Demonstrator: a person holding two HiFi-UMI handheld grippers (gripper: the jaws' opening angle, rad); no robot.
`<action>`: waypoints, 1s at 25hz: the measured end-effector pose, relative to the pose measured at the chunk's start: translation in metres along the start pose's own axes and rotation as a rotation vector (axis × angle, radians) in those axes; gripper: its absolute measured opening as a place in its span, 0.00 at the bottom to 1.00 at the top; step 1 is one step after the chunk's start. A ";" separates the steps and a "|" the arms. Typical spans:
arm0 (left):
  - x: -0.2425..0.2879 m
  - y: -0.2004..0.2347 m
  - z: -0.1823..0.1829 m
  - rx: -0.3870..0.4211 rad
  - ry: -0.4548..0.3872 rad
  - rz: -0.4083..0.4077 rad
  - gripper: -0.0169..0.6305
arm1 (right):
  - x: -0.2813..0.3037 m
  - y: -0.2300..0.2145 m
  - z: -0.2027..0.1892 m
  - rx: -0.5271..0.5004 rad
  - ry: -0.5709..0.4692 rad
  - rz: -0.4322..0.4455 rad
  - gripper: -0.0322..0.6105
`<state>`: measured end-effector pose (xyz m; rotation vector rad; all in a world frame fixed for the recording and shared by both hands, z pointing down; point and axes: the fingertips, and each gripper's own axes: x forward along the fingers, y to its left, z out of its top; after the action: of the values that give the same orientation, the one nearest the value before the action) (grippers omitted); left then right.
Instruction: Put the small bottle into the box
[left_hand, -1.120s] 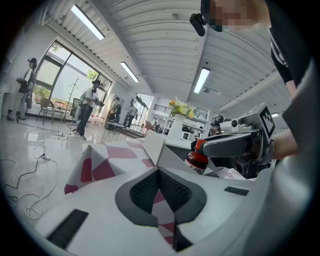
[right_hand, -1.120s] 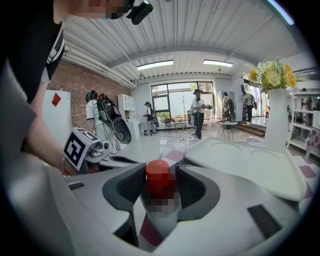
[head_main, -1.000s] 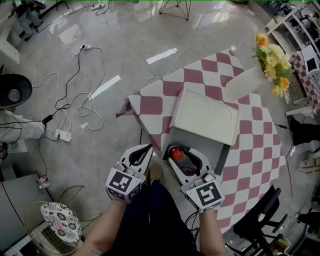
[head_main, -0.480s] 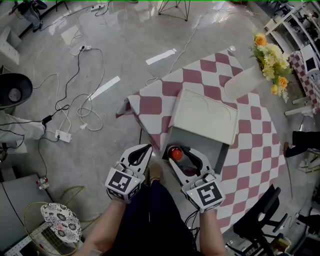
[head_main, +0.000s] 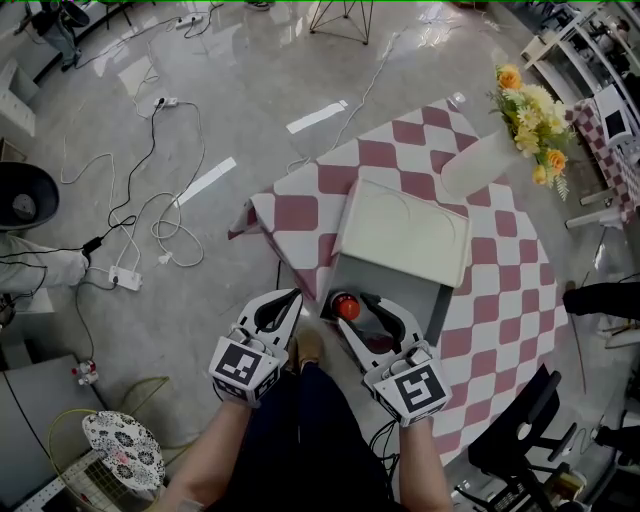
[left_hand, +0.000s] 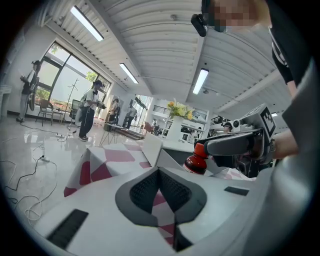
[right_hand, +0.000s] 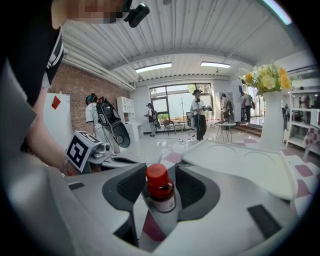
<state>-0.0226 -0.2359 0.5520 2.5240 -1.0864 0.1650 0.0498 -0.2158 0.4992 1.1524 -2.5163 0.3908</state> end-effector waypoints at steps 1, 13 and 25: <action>0.000 0.000 0.000 0.002 -0.002 0.000 0.03 | -0.001 0.000 -0.001 0.002 0.002 -0.001 0.35; -0.003 -0.005 0.016 0.022 -0.014 -0.006 0.03 | -0.018 -0.005 0.011 0.057 -0.078 -0.029 0.30; -0.002 -0.021 0.043 0.054 -0.048 -0.037 0.03 | -0.044 -0.013 0.021 0.071 -0.125 -0.103 0.15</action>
<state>-0.0111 -0.2387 0.5058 2.6066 -1.0668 0.1261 0.0832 -0.2024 0.4632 1.3671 -2.5538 0.3955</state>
